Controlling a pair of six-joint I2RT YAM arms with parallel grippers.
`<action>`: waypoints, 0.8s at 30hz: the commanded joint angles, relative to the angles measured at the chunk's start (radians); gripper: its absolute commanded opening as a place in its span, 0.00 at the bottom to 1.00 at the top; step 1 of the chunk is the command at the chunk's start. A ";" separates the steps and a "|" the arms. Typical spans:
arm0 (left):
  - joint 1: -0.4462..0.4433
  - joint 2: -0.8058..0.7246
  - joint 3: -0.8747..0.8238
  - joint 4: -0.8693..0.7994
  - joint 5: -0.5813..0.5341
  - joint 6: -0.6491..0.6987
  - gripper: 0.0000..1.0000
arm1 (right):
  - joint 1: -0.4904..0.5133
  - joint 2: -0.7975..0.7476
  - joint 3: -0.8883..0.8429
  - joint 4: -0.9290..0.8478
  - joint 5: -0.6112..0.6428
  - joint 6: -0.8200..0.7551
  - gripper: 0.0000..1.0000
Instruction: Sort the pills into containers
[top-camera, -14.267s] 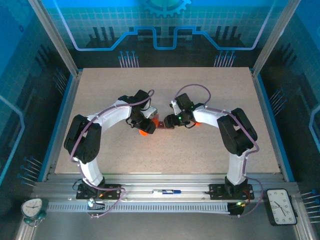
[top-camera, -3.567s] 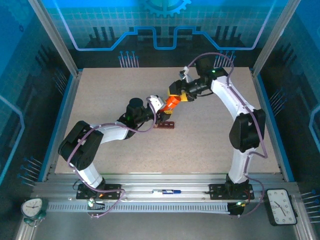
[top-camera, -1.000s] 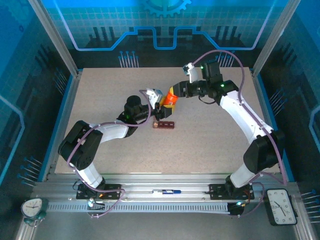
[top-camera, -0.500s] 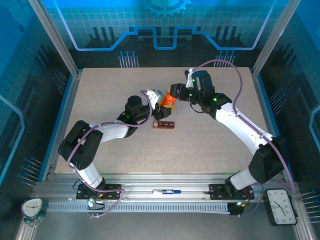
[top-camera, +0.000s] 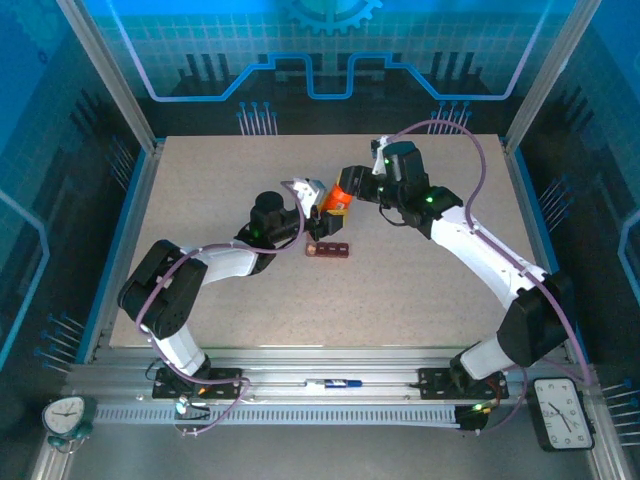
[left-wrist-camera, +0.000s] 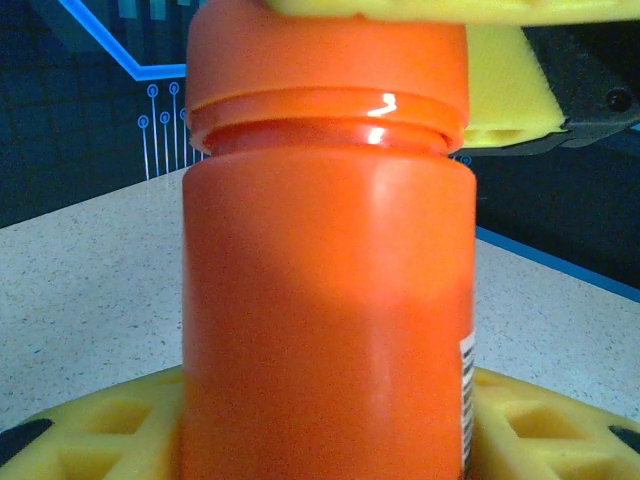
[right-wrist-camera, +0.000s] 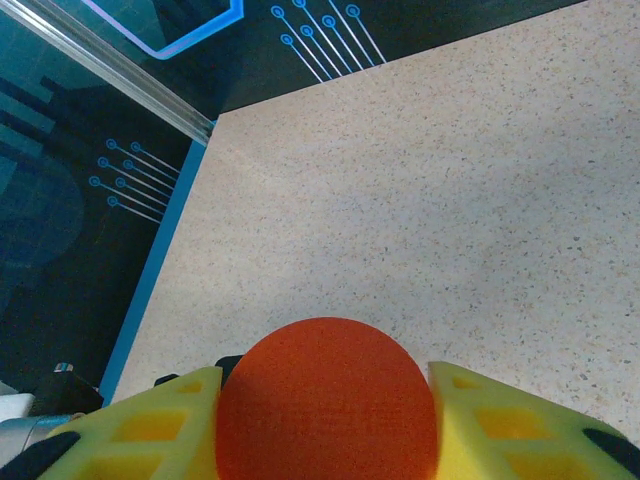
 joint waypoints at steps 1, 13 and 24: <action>-0.008 0.000 0.073 0.164 -0.025 0.008 0.19 | 0.077 -0.006 -0.056 -0.050 -0.068 0.092 0.44; -0.008 0.006 0.066 0.164 -0.026 0.011 0.18 | 0.055 -0.014 -0.005 -0.073 -0.079 0.088 0.47; -0.008 0.010 0.056 0.168 -0.015 0.009 0.18 | -0.081 -0.054 0.134 -0.149 -0.214 -0.023 0.77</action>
